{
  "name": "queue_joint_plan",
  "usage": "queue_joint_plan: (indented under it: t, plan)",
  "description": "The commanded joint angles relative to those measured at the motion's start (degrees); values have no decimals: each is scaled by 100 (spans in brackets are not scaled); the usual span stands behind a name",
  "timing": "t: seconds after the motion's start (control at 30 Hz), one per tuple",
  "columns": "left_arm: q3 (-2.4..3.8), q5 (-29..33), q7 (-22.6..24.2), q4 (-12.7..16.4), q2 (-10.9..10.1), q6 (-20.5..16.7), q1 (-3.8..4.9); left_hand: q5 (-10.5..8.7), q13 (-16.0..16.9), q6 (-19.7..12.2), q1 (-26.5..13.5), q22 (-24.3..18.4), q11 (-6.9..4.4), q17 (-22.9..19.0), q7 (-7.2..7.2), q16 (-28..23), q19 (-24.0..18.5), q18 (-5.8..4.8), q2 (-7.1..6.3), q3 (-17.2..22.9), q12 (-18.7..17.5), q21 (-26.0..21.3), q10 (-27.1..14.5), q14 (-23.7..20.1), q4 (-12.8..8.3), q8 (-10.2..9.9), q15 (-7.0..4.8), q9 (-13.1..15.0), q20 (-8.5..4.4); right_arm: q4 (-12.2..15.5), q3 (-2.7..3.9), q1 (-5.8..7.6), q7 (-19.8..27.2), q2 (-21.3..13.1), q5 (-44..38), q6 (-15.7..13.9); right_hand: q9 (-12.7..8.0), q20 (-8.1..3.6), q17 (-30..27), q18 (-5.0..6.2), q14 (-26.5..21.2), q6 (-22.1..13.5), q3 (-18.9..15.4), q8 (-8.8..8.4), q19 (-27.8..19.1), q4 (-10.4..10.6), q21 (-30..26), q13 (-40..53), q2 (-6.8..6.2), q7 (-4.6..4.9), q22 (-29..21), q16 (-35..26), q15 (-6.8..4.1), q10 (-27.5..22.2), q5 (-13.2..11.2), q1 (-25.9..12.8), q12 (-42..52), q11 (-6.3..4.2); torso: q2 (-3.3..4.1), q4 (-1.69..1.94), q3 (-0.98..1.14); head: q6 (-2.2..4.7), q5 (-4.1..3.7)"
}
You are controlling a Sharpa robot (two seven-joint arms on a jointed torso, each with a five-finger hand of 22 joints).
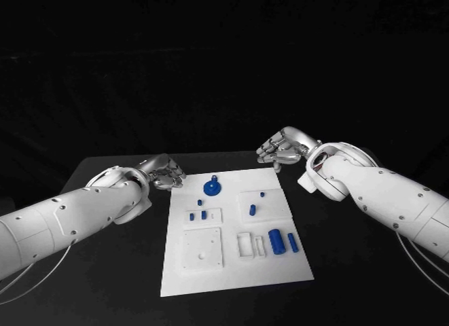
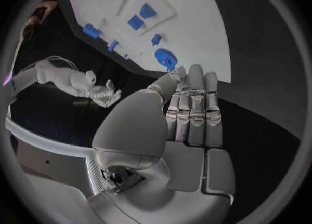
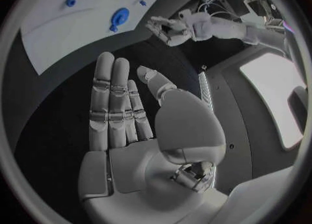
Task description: Assemble the parts on the task board
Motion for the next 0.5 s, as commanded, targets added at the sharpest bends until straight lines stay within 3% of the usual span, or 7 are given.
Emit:
queue_joint_plan:
  t: [0.03, 0.17, 0.27, 0.37, 0.47, 0.5]
  plan:
    - [108, 1843, 544, 225, -169, -308, 52, -2, -2, -45, -137, -228, 53, -209, 20, -470, -152, 9, -61, 10, -24, -290, -129, -140, 48, -43, 83, -7, 76, 47, -75, -3, -608, -28, -1477, 633, -3, -43, 447, -42, 38, 5, 124, -7, 168, -34, 326, 1, -35, -28, 259, 412, -28, -10, -136, -61, -30, -6, 2, -3, -5, 21, -72]
    - [203, 2691, 729, 526, -392, -156, 131, 2, -2, -168, -331, -763, 173, -588, 49, -1368, -469, -72, -107, -91, -21, -865, -440, -468, 192, -53, 312, -7, 293, 122, -238, -3, -869, -61, -2036, 813, -5, -19, 792, 15, -63, -17, 231, -8, 29, 4, 658, 0, -99, -35, 631, 701, -7, -63, -398, -48, -33, 12, -4, -6, -17, 24, -86]
    - [235, 3297, 891, 757, -532, -108, 184, 16, -1, -231, -360, -1634, 276, -801, 67, -2638, -517, -66, -137, -298, -14, -1490, -659, -466, 317, -45, 548, -6, 541, 180, -359, -3, -1032, -62, -2363, 902, -4, -2, 829, 22, -60, -30, 328, -6, -30, 16, 731, 0, -154, -50, 766, 721, 2, -86, -563, -6, -33, 13, -7, -2, -17, 23, -26]
    - [251, 3832, 1056, 960, -634, -117, 213, 36, -7, -284, -204, -2666, 309, -771, 84, -3679, -428, 6, -94, -571, -17, -1477, -778, -86, 378, -39, 610, -6, 642, 226, -489, -3, -1184, -48, -2644, 947, -5, 17, 841, 36, -51, -74, 356, -8, -46, 21, 754, 0, -211, -49, 828, 730, 29, -138, -652, 22, -33, 28, -2, 8, -12, 32, -31]
    - [259, 4235, 1176, 1095, -695, -131, 227, 49, -7, -280, -168, -3392, 321, -756, 85, -4141, -314, -2, -45, -725, -24, -1467, -768, 90, 406, -40, 632, -7, 654, 238, -613, -3, -1315, -24, -2863, 956, -6, 46, 853, 71, -52, -94, 424, -8, -66, 69, 759, 0, -272, -50, 936, 745, 43, -155, -737, 56, -34, 33, 1, 3, -15, 35, -4]
    - [260, 4319, 1202, 1121, -707, -134, 229, 51, -8, -278, -165, -3479, 321, -757, 84, -4149, -299, -4, -41, -737, -25, -1465, -766, 90, 404, -40, 633, -7, 653, 236, -639, -3, -1345, -18, -2912, 961, -5, 58, 851, 76, -48, -118, 556, -5, -69, 77, 751, 2, -317, -40, 962, 747, 60, -184, -951, 68, -30, 42, 0, 5, -20, 35, -8]
